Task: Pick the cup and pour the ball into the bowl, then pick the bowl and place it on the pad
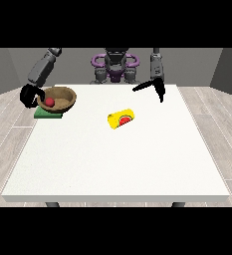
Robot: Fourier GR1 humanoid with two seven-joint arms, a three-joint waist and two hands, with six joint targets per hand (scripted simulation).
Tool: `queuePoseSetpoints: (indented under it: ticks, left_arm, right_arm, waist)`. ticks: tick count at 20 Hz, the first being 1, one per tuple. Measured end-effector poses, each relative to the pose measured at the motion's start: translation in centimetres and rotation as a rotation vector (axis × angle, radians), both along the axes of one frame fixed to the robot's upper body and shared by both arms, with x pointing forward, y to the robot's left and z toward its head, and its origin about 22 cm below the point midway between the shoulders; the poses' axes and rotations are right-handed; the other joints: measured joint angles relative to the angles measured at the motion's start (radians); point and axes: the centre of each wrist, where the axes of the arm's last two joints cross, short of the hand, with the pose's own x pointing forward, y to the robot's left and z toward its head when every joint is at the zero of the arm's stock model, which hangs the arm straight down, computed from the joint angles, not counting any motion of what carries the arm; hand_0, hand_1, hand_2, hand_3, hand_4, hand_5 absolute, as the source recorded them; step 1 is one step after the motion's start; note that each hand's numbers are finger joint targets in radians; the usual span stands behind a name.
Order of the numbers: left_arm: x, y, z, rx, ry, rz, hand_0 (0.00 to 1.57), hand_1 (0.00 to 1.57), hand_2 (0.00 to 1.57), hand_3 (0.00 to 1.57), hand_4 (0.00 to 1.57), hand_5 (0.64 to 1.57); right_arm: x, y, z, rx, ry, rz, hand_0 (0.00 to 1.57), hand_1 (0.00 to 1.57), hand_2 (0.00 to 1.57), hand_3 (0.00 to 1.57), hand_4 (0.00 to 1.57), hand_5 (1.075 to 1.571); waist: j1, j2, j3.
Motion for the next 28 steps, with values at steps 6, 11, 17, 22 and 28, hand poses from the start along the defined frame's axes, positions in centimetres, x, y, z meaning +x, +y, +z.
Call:
queuePoseSetpoints:
  ticks: [6,11,17,22,28]
  left_arm:
    - [-1.2,-0.5,2.8,0.014,-0.111,-0.007,0.00,0.00,0.00,0.00,0.00,1.563]
    - [-2.3,-0.9,4.8,0.016,-0.156,-0.006,0.00,0.00,0.00,0.00,0.00,1.563]
    - [-3.7,-0.8,6.2,0.008,-0.144,-0.012,0.00,0.00,0.00,0.00,0.00,1.566]
    - [-3.9,-0.4,5.7,-0.007,-0.125,-0.007,0.00,0.00,0.00,0.00,0.00,1.566]
    - [-4.2,-0.1,6.0,-0.023,-0.115,-0.014,0.00,0.00,0.00,0.00,0.00,1.565]
  right_arm:
    - [-1.8,-3.9,2.3,-0.075,-0.102,-0.057,1.57,1.57,1.57,0.00,1.04,1.569]
    - [-2.1,-5.1,4.0,-0.117,-0.144,-0.060,1.57,1.57,1.57,0.44,1.03,1.571]
    - [-2.1,-5.7,4.5,-0.060,-0.137,-0.068,1.57,1.57,1.57,0.00,0.76,1.568]
    - [-2.4,-6.1,4.8,-0.039,-0.097,-0.059,1.57,1.57,1.57,1.08,0.74,1.570]
    - [-2.5,-5.5,3.3,-0.088,-0.045,-0.031,1.57,1.57,1.57,1.11,0.69,1.565]
  waist:
    - [0.021,0.105,0.0006]
    - [0.012,0.148,0.0007]
    - [0.008,0.129,0.0003]
    - [-0.004,0.100,-0.0007]
    - [-0.001,0.097,-0.0007]
